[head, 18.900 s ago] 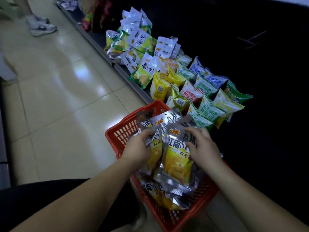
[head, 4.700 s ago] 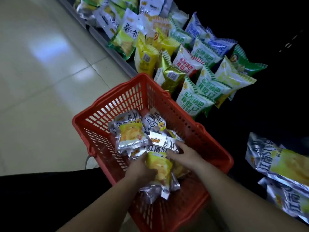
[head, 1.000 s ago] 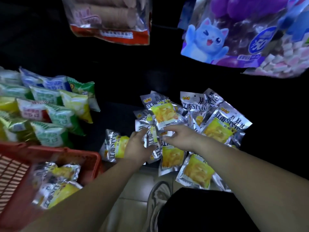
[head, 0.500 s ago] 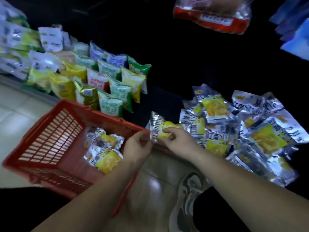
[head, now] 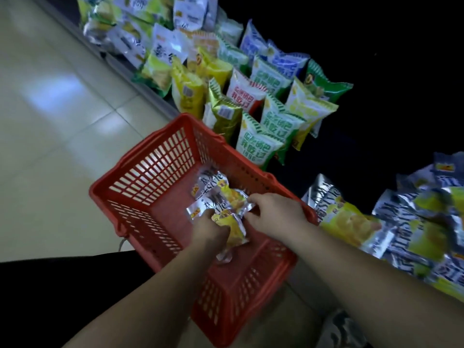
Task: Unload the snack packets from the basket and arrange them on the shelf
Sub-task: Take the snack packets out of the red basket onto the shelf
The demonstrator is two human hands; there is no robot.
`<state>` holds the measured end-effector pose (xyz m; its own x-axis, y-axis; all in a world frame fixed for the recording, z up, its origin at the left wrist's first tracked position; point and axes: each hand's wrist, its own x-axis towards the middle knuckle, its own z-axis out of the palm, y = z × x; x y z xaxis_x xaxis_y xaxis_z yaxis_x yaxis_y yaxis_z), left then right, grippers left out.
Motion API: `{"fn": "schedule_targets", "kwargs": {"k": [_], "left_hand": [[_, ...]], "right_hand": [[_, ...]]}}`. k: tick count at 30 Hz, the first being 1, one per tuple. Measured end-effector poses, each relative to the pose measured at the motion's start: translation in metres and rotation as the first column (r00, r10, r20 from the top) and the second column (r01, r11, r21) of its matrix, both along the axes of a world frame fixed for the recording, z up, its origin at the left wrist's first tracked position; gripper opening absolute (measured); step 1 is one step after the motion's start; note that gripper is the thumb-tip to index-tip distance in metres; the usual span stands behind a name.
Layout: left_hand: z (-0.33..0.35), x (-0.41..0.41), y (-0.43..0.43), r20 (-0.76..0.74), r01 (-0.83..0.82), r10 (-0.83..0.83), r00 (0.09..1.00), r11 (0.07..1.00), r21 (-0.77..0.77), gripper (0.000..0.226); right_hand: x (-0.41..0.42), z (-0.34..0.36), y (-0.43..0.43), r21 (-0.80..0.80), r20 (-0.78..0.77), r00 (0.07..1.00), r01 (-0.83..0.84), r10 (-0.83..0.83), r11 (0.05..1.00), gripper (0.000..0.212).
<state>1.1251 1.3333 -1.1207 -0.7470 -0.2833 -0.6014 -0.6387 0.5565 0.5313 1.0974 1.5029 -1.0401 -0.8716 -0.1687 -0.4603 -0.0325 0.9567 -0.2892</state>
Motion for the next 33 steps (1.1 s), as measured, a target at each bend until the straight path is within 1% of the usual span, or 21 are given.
{"fn": "schedule_targets", "kwargs": {"k": [2,3,5,7,9,10,12,14,16,18,21,24,27,28,30,32,33], "left_hand": [[-0.016,-0.009,-0.01,0.067,-0.002,0.002,0.998,1.0,-0.003,0.091],[-0.024,-0.014,-0.014,0.103,0.025,-0.023,0.994,1.0,-0.014,0.101],[-0.044,-0.025,-0.024,0.159,0.119,-0.11,0.981,0.992,-0.044,0.119],[-0.061,-0.034,-0.033,0.174,0.164,-0.154,0.973,0.985,-0.047,0.132],[-0.074,-0.039,-0.039,0.176,0.121,-0.112,0.978,0.992,-0.038,0.136],[-0.08,-0.04,-0.041,0.183,0.059,-0.054,0.982,0.998,-0.024,0.137],[-0.091,-0.037,-0.045,0.186,-0.054,0.058,0.981,0.998,-0.028,0.132],[-0.099,-0.031,-0.047,0.178,-0.09,0.098,0.979,0.995,-0.051,0.121],[-0.101,-0.026,-0.048,0.192,-0.153,0.153,0.969,0.988,-0.017,0.112],[-0.106,-0.024,-0.049,0.216,-0.205,0.197,0.956,0.979,0.013,0.114],[-0.109,-0.023,-0.05,0.218,-0.252,0.24,0.946,0.967,0.028,0.123],[-0.109,-0.02,-0.051,0.191,-0.338,0.322,0.927,0.939,0.058,0.12],[-0.104,-0.023,-0.049,0.121,-0.4,0.395,0.91,0.917,0.011,0.115],[-0.102,-0.026,-0.05,0.089,-0.415,0.412,0.907,0.91,0.01,0.111],[-0.1,-0.031,-0.054,0.022,-0.45,0.449,0.893,0.891,0.066,0.097],[-0.096,-0.036,-0.059,-0.01,-0.454,0.457,0.89,0.886,0.093,0.081],[-0.093,-0.038,-0.061,-0.025,-0.461,0.465,0.885,0.883,0.093,0.078]], "right_hand": [[-0.013,-0.021,-0.015,-0.178,0.148,0.982,0.141,-0.116,0.974,0.042],[-0.018,-0.031,-0.022,-0.227,0.203,0.964,0.215,-0.17,0.95,0.044],[-0.026,-0.056,-0.031,-0.25,0.211,0.955,0.261,-0.211,0.933,0.047],[-0.035,-0.08,-0.037,-0.245,0.192,0.955,0.27,-0.226,0.931,0.047],[-0.043,-0.1,-0.045,-0.234,0.226,0.947,0.281,-0.229,0.931,0.048],[-0.045,-0.107,-0.051,-0.224,0.239,0.944,0.281,-0.227,0.933,0.05],[-0.046,-0.12,-0.063,-0.155,0.241,0.945,0.261,-0.219,0.953,0.057],[-0.044,-0.126,-0.078,-0.041,0.226,0.949,0.234,-0.219,0.971,0.064],[-0.042,-0.123,-0.09,0.074,0.175,0.963,0.194,-0.205,0.978,0.075],[-0.04,-0.124,-0.097,0.125,0.109,0.978,0.165,-0.179,0.978,0.078],[-0.034,-0.128,-0.09,0.108,0.069,0.981,0.173,-0.181,0.979,0.073],[-0.033,-0.134,-0.075,0.021,0.08,0.977,0.199,-0.2,0.98,0.071],[-0.035,-0.138,-0.067,-0.036,0.144,0.972,0.192,-0.185,0.981,0.071],[-0.035,-0.14,-0.067,-0.043,0.176,0.968,0.192,-0.182,0.98,0.072],[-0.036,-0.145,-0.067,-0.072,0.223,0.957,0.204,-0.183,0.976,0.072],[-0.038,-0.148,-0.067,-0.094,0.242,0.948,0.233,-0.205,0.968,0.062],[-0.039,-0.149,-0.066,-0.091,0.256,0.942,0.246,-0.216,0.965,0.055]]}}
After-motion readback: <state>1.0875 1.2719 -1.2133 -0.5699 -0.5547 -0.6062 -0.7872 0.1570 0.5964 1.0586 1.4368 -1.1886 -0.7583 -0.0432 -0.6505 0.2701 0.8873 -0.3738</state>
